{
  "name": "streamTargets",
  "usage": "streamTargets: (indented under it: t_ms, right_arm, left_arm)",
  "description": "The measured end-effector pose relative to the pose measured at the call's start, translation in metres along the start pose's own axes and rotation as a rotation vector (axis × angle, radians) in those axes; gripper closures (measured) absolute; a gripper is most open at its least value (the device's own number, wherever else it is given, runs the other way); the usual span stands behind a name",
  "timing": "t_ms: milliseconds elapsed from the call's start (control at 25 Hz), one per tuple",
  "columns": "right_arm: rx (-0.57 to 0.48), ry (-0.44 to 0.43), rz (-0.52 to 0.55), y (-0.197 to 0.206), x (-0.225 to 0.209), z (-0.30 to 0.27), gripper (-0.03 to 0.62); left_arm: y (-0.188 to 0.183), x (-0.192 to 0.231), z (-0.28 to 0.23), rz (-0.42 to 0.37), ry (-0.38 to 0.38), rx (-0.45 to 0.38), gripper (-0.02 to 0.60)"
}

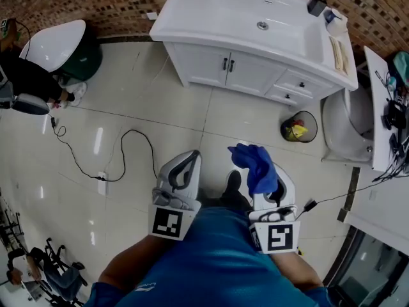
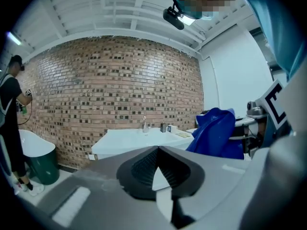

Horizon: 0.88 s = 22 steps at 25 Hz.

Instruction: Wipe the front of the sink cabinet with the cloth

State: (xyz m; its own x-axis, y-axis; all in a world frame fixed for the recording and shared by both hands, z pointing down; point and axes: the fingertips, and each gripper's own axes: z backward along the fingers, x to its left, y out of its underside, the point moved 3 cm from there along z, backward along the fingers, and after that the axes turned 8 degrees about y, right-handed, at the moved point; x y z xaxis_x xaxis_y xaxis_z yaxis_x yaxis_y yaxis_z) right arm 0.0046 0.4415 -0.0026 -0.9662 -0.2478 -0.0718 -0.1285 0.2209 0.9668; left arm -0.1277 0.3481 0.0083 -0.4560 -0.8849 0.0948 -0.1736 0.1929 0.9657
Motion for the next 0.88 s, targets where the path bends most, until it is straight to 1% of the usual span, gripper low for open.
streamTargets:
  t_ms: [120,320,440,640,880]
  right_arm:
    - [0.015,-0.001,-0.001,0.004,-0.002,0.003,0.526]
    - [0.026,-0.011,-0.001,0.01,0.006,0.005,0.53]
    - [0.031,-0.013,-0.008,0.013,0.012,0.006,0.53]
    - [0.035,-0.021,-0.002,0.017,0.018,0.007,0.531]
    - [0.034,-0.034,-0.003,0.018,0.021,0.008,0.531]
  left_arm:
    - [0.0,-0.004,-0.001,-0.014,0.011,0.019,0.578]
    - [0.001,-0.007,0.001,-0.034,0.037,0.032,0.578]
    - [0.003,-0.008,0.003,-0.035,0.055,0.037,0.578]
    - [0.008,-0.008,0.008,-0.031,0.063,0.043,0.578]
    - [0.009,-0.011,0.009,-0.043,0.078,0.044,0.578]
